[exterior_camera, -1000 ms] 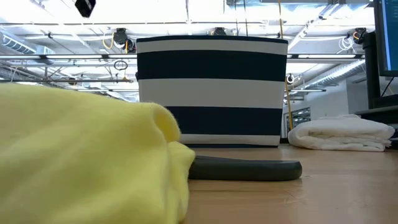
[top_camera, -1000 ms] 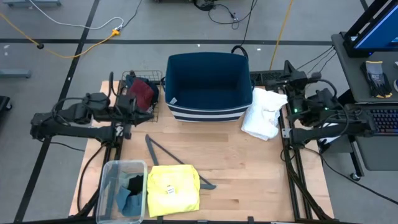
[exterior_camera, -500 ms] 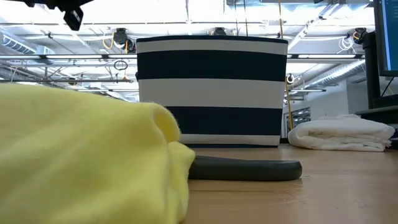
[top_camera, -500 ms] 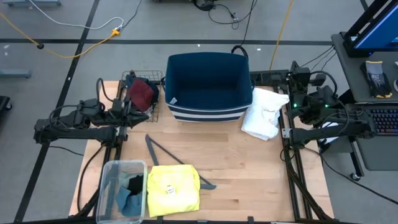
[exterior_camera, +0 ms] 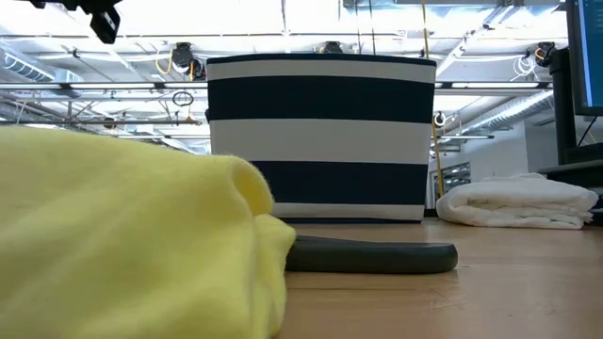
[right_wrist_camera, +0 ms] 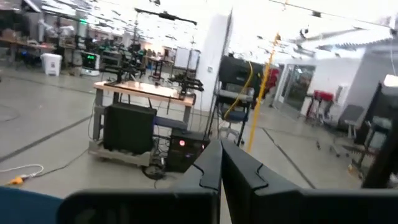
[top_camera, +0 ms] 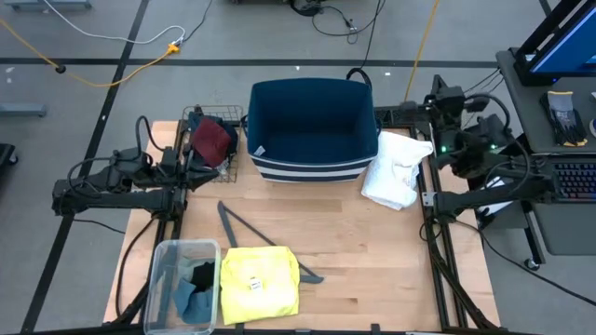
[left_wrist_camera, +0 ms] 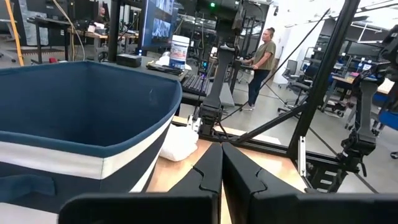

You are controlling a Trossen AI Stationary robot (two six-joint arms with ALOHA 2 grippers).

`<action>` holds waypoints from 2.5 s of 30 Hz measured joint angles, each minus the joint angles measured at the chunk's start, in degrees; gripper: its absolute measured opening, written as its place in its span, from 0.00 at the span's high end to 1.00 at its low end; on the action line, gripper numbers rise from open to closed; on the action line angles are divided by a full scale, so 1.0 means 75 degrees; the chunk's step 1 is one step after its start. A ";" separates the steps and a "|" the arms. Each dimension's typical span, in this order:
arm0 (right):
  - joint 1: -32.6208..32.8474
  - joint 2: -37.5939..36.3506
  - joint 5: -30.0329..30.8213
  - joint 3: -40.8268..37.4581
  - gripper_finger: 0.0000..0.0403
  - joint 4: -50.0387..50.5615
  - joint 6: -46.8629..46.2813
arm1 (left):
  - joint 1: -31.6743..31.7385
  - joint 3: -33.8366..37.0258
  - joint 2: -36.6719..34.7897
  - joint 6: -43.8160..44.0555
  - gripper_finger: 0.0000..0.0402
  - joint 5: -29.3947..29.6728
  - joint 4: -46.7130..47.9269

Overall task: Pick & Place Cloths
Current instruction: Put the white blouse into the blue laundry bin

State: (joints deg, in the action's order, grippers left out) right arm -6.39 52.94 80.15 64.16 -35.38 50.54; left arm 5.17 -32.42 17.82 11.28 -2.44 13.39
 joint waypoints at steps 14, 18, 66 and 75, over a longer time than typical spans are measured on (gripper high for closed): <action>-0.0675 0.0568 -0.2059 0.2153 1.00 0.5105 -0.2618 | 0.0000 0.0000 0.0000 0.0125 0.99 -0.0059 0.0003; -0.1356 0.0656 -0.2670 0.2471 1.00 0.6940 -0.4204 | 0.0000 0.0000 0.0000 0.0167 0.97 -0.0064 0.0003; -0.5403 0.1474 -0.8364 0.0653 0.54 1.5066 -1.4938 | 0.0000 0.0000 0.0003 0.0227 0.97 -0.0546 0.0256; -0.5458 0.1360 -0.8530 -0.0488 0.41 1.4393 -1.6160 | 0.0000 0.0000 0.0003 0.0365 0.96 -0.1075 0.0254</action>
State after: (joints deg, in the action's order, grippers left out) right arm -47.33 63.15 16.17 60.50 72.57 -70.66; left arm 5.17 -32.42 17.85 14.02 -10.50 15.29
